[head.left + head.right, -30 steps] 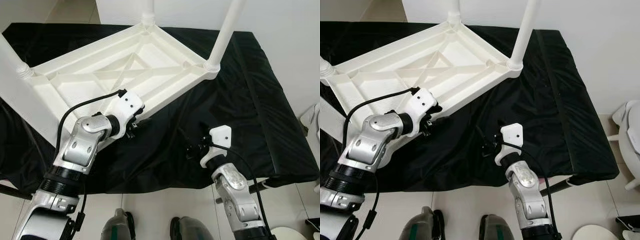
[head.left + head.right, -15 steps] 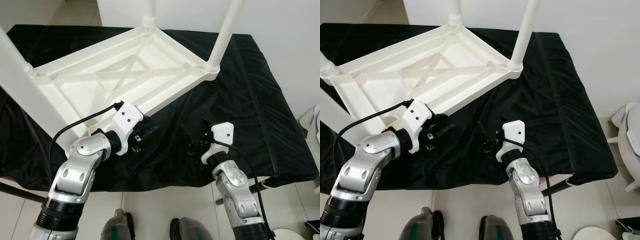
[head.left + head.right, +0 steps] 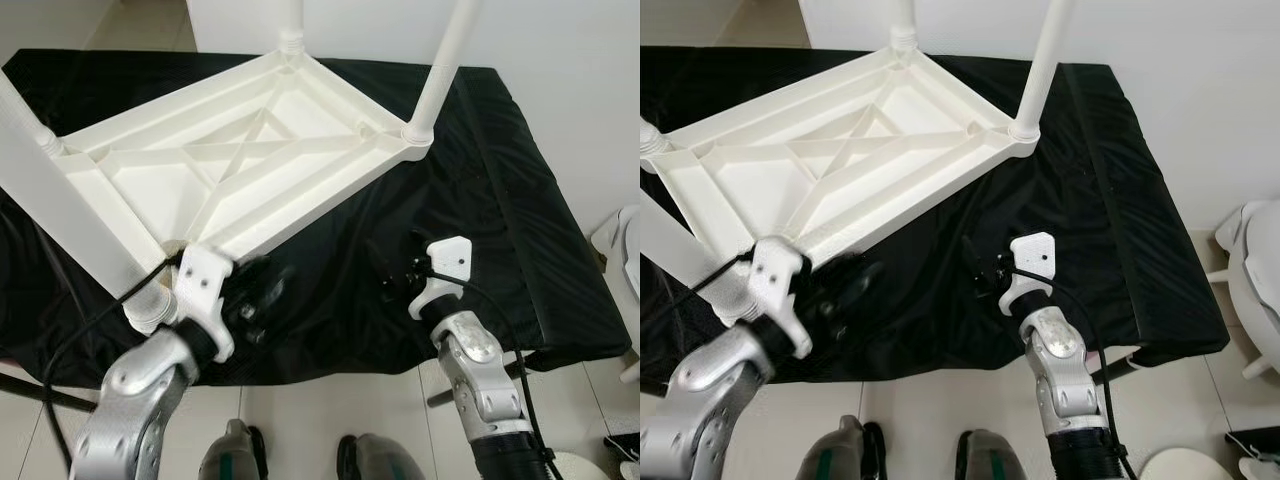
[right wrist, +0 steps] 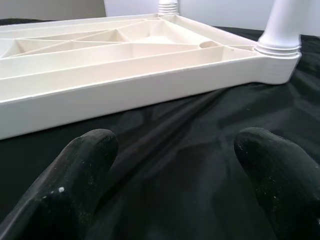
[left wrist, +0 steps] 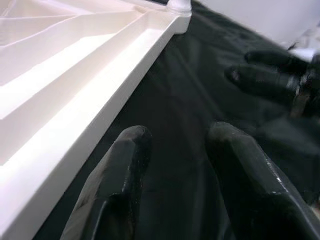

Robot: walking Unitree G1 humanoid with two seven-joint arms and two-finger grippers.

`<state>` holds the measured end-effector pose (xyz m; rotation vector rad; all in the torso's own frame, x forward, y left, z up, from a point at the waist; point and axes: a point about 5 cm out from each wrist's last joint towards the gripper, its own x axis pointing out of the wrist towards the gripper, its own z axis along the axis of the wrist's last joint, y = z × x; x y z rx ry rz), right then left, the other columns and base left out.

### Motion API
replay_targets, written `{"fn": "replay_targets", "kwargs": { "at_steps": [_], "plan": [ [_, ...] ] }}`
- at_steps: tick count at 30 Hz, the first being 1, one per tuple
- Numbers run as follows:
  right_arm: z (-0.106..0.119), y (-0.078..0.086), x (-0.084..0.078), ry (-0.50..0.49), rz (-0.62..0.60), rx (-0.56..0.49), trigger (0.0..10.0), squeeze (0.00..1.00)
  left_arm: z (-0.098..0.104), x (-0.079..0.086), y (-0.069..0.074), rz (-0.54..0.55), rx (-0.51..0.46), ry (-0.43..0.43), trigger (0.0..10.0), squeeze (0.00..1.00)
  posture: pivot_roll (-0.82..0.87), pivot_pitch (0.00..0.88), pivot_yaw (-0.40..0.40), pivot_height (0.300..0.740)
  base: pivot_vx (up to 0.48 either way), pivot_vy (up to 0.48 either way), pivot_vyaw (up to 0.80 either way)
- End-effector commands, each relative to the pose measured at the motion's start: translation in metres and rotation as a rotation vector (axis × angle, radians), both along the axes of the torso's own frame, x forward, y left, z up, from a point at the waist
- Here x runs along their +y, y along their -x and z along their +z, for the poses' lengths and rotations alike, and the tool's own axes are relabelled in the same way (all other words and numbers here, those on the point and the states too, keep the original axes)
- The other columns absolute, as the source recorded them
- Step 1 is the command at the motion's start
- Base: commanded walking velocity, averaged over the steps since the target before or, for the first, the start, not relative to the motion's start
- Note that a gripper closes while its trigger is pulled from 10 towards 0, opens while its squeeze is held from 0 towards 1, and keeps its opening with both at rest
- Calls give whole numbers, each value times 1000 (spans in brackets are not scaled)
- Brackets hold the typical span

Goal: Building children table

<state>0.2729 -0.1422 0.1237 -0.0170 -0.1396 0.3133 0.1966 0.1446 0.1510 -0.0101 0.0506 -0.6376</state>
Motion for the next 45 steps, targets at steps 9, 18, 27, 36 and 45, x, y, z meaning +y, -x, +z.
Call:
{"fn": "replay_targets", "kwargs": {
  "at_steps": [9, 18, 27, 36, 45],
  "plan": [
    [-4, -6, -5, 13, 4, 8, 10000, 0, -2, 38, 26, -36, 50, -46, 10000, 0, -26, 91, -34, 740, 0, 0, 0],
    [-5, -12, 1, 17, 49, 7, 10000, 0, -4, 77, 55, 68, 120, -89, 10000, 0, 13, 89, -62, 740, 0, 0, 0],
    [-6, -14, 1, 23, 64, 4, 10000, 0, -2, 136, 71, 211, 186, -213, 10000, 0, 25, 80, -70, 740, 0, 0, 0],
    [-6, -15, 6, 15, 79, 2, 10000, 0, 2, 156, 47, 397, 141, -267, 10000, 0, 33, 71, -72, 740, 0, 0, 0],
    [-5, -14, 11, 1, 83, -6, 10000, 0, -3, 156, 11, 644, 96, -285, 10000, 0, 19, 77, -61, 740, 0, 0, 0]
  ]
}}
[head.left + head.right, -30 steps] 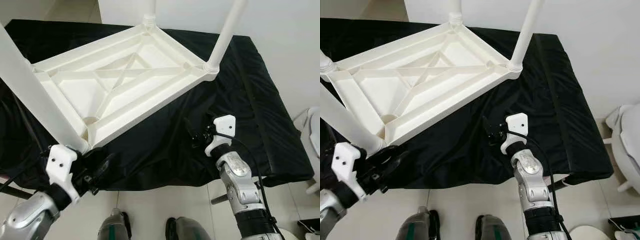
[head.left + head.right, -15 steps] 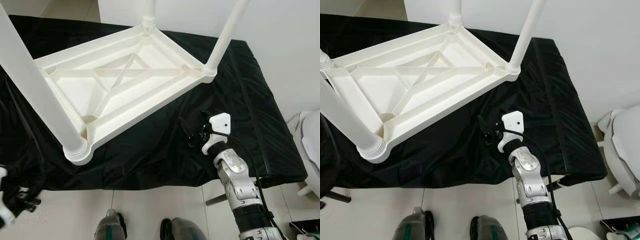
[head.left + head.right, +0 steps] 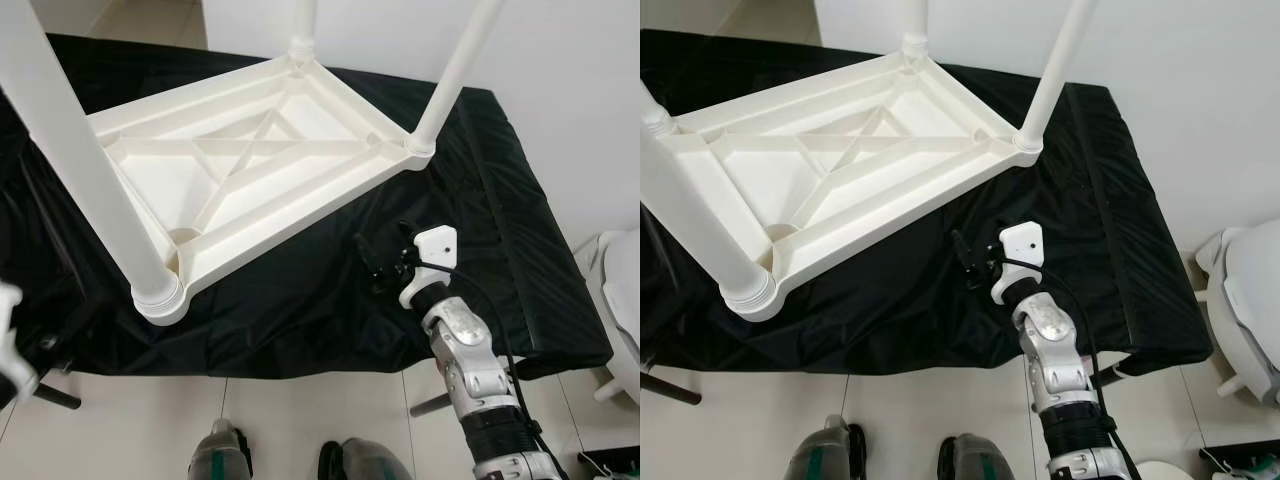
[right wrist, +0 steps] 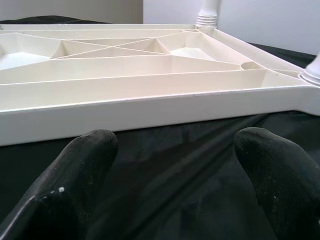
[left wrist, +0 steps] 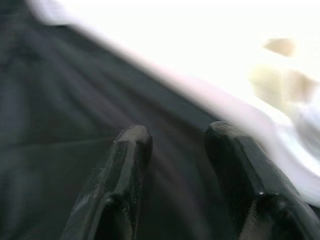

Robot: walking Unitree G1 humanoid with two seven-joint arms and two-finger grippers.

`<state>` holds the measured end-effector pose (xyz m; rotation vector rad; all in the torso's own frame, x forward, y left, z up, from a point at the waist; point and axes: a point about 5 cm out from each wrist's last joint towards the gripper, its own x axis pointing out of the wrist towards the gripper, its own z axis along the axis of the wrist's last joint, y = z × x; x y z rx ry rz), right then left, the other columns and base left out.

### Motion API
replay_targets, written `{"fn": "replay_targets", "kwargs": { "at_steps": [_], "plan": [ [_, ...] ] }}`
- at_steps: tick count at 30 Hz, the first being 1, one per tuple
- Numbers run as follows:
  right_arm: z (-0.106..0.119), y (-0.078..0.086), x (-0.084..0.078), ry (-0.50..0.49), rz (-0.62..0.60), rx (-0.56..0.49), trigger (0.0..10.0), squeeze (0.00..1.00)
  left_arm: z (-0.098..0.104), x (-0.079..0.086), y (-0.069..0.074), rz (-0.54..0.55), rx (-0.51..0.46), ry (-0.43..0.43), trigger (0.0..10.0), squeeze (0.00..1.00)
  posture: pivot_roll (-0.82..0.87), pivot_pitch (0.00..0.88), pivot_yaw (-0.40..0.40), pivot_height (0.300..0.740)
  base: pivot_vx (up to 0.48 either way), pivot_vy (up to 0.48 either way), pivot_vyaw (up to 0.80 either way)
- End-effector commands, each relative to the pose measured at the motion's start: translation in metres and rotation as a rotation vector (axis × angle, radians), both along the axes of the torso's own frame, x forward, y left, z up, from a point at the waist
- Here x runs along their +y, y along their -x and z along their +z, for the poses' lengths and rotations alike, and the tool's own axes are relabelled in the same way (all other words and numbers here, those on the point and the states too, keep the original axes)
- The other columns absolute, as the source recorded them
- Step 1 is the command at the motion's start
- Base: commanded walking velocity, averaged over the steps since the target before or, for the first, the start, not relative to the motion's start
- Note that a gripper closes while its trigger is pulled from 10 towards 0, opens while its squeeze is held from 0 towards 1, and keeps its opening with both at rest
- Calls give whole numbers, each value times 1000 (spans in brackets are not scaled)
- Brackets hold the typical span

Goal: Building children table

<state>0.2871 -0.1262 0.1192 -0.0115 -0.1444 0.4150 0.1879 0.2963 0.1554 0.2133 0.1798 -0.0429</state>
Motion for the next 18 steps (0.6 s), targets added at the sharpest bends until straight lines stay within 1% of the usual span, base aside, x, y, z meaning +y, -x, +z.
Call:
{"fn": "replay_targets", "kwargs": {
  "at_steps": [1, 2, 3, 4, 5, 6, 7, 8, 9, 10, 12, 13, 14, 15, 17, 18],
  "plan": [
    [0, 1, -6, -2, -21, -3, 10000, 0, -8, 4, -2, 91, 12, 1, 10000, 0, 16, 79, -58, 740, 0, 0, 0],
    [0, 1, -6, -2, -21, -3, 10000, 0, -8, 4, -2, 91, 12, 1, 10000, 0, 16, 79, -58, 740, 0, 0, 0],
    [0, 2, -6, -4, -24, -3, 10000, 0, -6, 0, -7, 112, -17, 3, 10000, 0, 11, 82, -55, 740, 0, 0, 0],
    [0, 2, -6, -4, -24, -3, 10000, 0, -6, 0, -7, 112, -17, 3, 10000, 0, 11, 82, -55, 740, 0, 0, 0],
    [0, 2, -6, -7, -27, -4, 10000, 0, -4, -8, -14, 110, -52, 6, 10000, 0, 6, 84, -51, 740, 0, 0, 0],
    [0, 2, -6, -7, -27, -4, 10000, 0, -4, -8, -14, 110, -52, 6, 10000, 0, 6, 84, -51, 740, 0, 0, 0],
    [0, 2, -6, -9, -31, -5, 10000, 0, -4, -18, -20, 89, -70, 37, 10000, 0, 3, 87, -51, 740, 0, 0, 0],
    [0, 2, -6, -9, -31, -5, 10000, 0, -4, -18, -20, 89, -70, 37, 10000, 0, 3, 87, -51, 740, 0, 0, 0],
    [0, 2, -6, -11, -35, -6, 10000, 0, -4, -34, -27, 27, -85, 52, 10000, 0, 2, 87, -50, 740, 0, 0, 0],
    [0, 2, -6, -11, -37, -7, 10000, 0, -5, -42, -30, 2, -81, 65, 10000, 0, -2, 89, -48, 740, 0, 0, 0],
    [1, 2, -7, -12, -40, -8, 10000, 0, -6, -52, -34, -16, -82, 78, 10000, 0, -5, 89, -44, 740, 0, 0, 0],
    [1, 2, -7, -12, -40, -8, 10000, 0, -6, -52, -34, -16, -82, 78, 10000, 0, -5, 89, -44, 740, 0, 0, 0],
    [1, 2, -7, -12, -42, -9, 10000, 0, -6, -58, -36, -36, -80, 91, 10000, 0, -5, 89, -44, 740, 0, 0, 0],
    [1, 2, -7, -12, -42, -9, 10000, 0, -6, -58, -36, -36, -80, 91, 10000, 0, -5, 89, -44, 740, 0, 0, 0],
    [2, 1, -7, -13, -45, -11, 10000, 0, -7, -75, -41, -90, -91, 98, 10000, 0, -9, 89, -40, 740, 0, 0, 0],
    [2, 1, -7, -13, -45, -11, 10000, 0, -7, -75, -41, -90, -91, 98, 10000, 0, -9, 89, -40, 740, 0, 0, 0]
  ]
}}
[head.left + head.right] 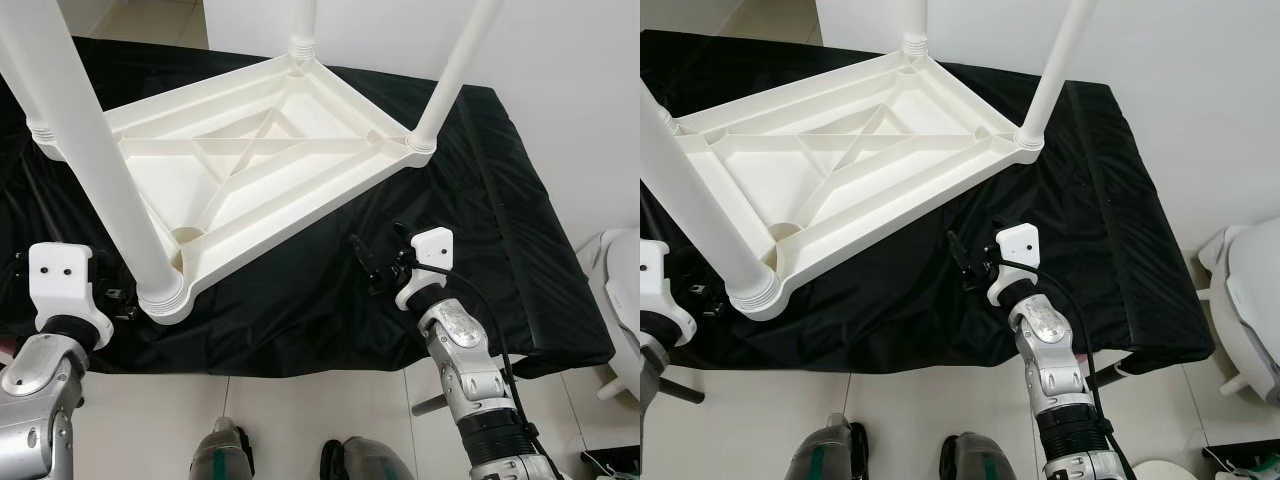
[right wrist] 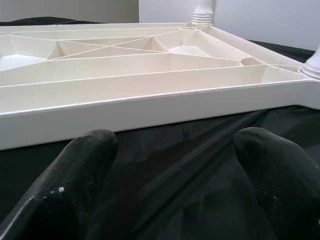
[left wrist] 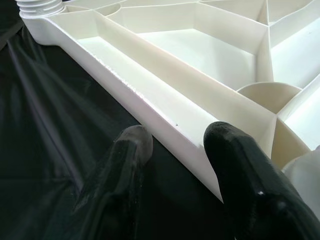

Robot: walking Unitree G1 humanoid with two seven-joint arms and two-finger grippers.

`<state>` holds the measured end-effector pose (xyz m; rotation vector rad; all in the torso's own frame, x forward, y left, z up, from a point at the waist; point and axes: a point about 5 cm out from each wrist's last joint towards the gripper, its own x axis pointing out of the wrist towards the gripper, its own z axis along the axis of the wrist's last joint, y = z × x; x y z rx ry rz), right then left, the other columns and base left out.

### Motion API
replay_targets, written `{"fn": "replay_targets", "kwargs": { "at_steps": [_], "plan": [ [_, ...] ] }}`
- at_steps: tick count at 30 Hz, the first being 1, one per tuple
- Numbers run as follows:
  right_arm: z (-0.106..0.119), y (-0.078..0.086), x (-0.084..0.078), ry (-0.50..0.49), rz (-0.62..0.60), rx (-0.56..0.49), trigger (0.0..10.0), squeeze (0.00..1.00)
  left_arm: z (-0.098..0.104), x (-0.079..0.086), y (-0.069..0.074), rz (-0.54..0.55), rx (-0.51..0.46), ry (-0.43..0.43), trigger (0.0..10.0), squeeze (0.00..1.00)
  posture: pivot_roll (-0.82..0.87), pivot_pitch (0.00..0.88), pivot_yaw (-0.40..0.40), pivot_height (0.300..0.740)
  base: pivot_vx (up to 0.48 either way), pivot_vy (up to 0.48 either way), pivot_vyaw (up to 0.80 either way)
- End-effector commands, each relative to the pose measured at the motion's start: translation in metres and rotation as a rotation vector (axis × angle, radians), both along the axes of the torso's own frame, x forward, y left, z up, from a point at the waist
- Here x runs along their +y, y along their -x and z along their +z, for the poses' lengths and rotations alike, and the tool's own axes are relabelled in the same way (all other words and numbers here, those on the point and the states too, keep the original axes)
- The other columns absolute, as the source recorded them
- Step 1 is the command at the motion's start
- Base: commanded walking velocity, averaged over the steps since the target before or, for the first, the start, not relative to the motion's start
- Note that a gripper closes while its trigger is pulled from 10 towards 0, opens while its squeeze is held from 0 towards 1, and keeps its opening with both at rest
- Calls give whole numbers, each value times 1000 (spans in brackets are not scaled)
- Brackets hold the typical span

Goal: Building children table

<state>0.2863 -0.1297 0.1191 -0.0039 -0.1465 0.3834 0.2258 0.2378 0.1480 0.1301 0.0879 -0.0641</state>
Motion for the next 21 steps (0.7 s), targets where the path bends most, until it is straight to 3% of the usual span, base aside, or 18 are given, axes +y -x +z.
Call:
{"fn": "replay_targets", "kwargs": {
  "at_steps": [1, 3, 5, 6, 8, 13, 17, 21],
  "plan": [
    [2, 0, -4, -4, -16, -12, 10000, 0, 0, -27, -6, -97, -15, 16, 10000, 0, -12, 89, -39, 740, 0, 0, 0],
    [2, 0, -4, -4, -16, -12, 10000, 0, 0, -27, -6, -97, -15, 16, 10000, 0, -12, 89, -39, 740, 0, 0, 0],
    [3, 0, -4, -5, -19, -13, 10000, 0, 1, -46, -11, -153, -34, 32, 10000, 0, -18, 91, -35, 740, 0, 0, 0],
    [3, 0, -4, -5, -19, -13, 10000, 0, 1, -46, -11, -153, -34, 32, 10000, 0, -18, 91, -35, 740, 0, 0, 0],
    [3, 1, -4, -7, -20, -14, 10000, 0, 3, -68, -15, -212, -52, 58, 10000, 0, -22, 92, -30, 740, 0, 0, 0],
    [3, 2, -4, -9, -13, -13, 10000, 0, 5, -88, -20, -265, -67, 72, 10000, 0, -28, 93, -26, 740, 0, 0, 0],
    [5, 5, -9, 0, 58, -6, 10000, 0, 11, -117, -28, -357, -93, 93, 10000, 0, -40, 98, -17, 740, 0, 0, 0],
    [5, 11, -22, 42, 172, 26, 10000, 0, 13, -133, -35, -414, -96, 95, 10000, 0, -64, 100, -4, 740, 0, 0, 0]
  ]
}}
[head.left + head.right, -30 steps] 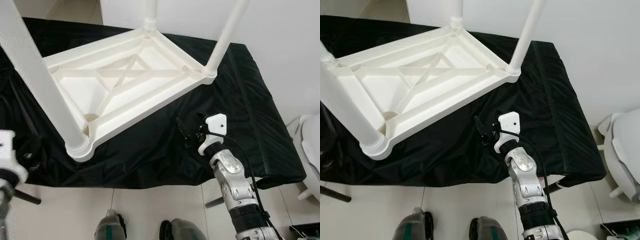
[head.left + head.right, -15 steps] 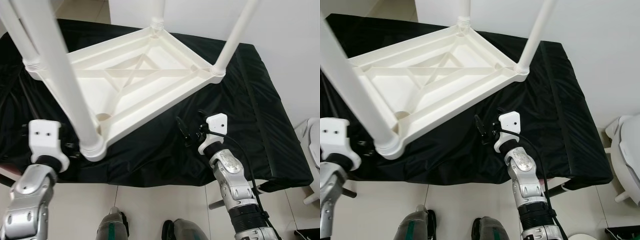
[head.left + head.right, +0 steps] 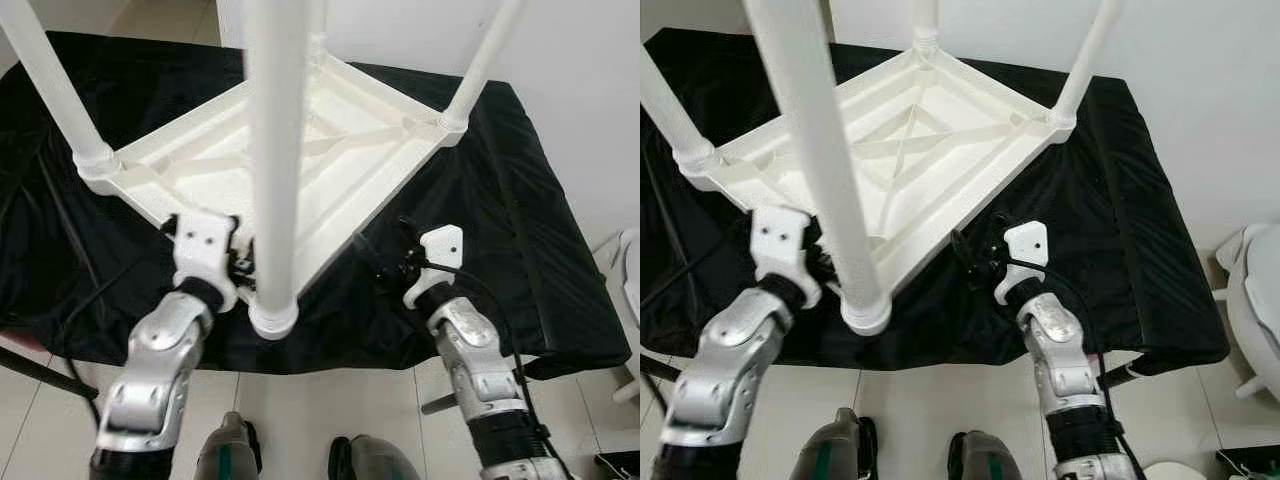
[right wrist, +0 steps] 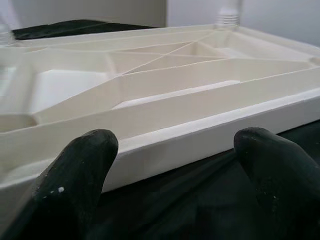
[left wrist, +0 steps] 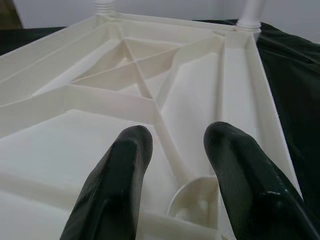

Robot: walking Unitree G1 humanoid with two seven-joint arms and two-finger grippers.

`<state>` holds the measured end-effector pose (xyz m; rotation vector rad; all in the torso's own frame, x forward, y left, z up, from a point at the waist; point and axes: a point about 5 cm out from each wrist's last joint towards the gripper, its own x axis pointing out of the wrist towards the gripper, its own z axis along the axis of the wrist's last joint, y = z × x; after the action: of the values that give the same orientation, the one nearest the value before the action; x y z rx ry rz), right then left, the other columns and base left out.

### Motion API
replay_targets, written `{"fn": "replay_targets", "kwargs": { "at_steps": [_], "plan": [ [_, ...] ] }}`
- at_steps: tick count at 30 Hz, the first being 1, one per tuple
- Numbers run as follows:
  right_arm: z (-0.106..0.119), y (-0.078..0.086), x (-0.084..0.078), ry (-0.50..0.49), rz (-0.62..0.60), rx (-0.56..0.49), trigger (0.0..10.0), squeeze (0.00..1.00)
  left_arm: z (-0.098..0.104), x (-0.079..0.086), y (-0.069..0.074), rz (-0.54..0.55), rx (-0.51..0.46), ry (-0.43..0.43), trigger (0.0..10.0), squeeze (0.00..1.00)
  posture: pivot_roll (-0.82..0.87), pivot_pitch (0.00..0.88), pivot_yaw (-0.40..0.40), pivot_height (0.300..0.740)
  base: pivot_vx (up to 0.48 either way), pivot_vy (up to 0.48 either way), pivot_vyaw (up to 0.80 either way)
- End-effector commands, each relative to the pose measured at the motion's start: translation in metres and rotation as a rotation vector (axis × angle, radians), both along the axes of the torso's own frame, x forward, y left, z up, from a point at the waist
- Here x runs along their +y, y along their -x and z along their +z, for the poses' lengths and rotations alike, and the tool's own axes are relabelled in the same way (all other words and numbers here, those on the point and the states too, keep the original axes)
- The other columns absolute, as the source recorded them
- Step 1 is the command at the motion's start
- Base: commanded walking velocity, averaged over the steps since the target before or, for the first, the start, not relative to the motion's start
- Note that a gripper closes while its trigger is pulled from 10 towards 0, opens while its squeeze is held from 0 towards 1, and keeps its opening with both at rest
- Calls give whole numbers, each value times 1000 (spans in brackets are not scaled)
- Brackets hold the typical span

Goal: Building children table

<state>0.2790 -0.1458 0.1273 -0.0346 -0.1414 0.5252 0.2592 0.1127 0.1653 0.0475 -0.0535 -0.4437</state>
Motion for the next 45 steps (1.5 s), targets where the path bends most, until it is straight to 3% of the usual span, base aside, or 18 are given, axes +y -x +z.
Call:
{"fn": "replay_targets", "kwargs": {
  "at_steps": [1, 3, 7, 9, 11, 13, 20, 29, 33, 34, 45],
  "plan": [
    [-3, 9, -13, 29, 86, 47, 10000, 0, -2, -16, -3, -61, 8, -6, 10000, 0, -72, 101, 0, 740, 0, 0, 0],
    [-3, 9, -13, 29, 86, 47, 10000, 0, -2, -16, -3, -61, 8, -6, 10000, 0, -72, 101, 0, 740, 0, 0, 0],
    [-1, 24, -22, 78, 241, 85, 10000, 0, 0, -38, -2, -150, -12, -12, 10000, 0, -88, 96, 7, 740, 0, 0, 0],
    [1, 27, -22, 96, 271, 80, 10000, 0, -1, -41, -2, -170, -25, -32, 10000, 0, -92, 92, 6, 740, 0, 0, 0],
    [4, 29, -21, 105, 288, 72, 10000, 0, -6, -38, -4, -186, -43, -79, 10000, 0, -95, 89, 2, 740, 0, 0, 0],
    [7, 27, -18, 86, 310, 69, 10000, 0, -16, -22, -10, -179, -32, -158, 10000, 0, -92, 82, -6, 740, 0, 0, 0],
    [10, 29, -16, 82, 362, 74, 10000, 0, -18, -8, -15, -177, -22, -189, 10000, 0, -85, 81, -16, 740, 0, 0, 0],
    [24, 49, -2, 116, 645, 106, 10000, 0, -21, 20, -16, -249, -13, -265, 10000, 0, -82, 79, -30, 740, 0, 0, 0],
    [24, 51, 1, 124, 677, 108, 10000, 0, -21, 24, -16, -263, -13, -275, 10000, 0, -82, 79, -30, 740, 0, 0, 0],
    [25, 54, 7, 137, 727, 109, 10000, 0, -22, 32, -15, -289, -18, -330, 10000, 0, -78, 83, -32, 740, 0, 0, 0],
    [30, 51, 8, 131, 758, 112, 10000, 0, -22, 51, -19, -342, -19, -433, 10000, 0, -67, 85, -35, 740, 0, 0, 0]
  ]
}}
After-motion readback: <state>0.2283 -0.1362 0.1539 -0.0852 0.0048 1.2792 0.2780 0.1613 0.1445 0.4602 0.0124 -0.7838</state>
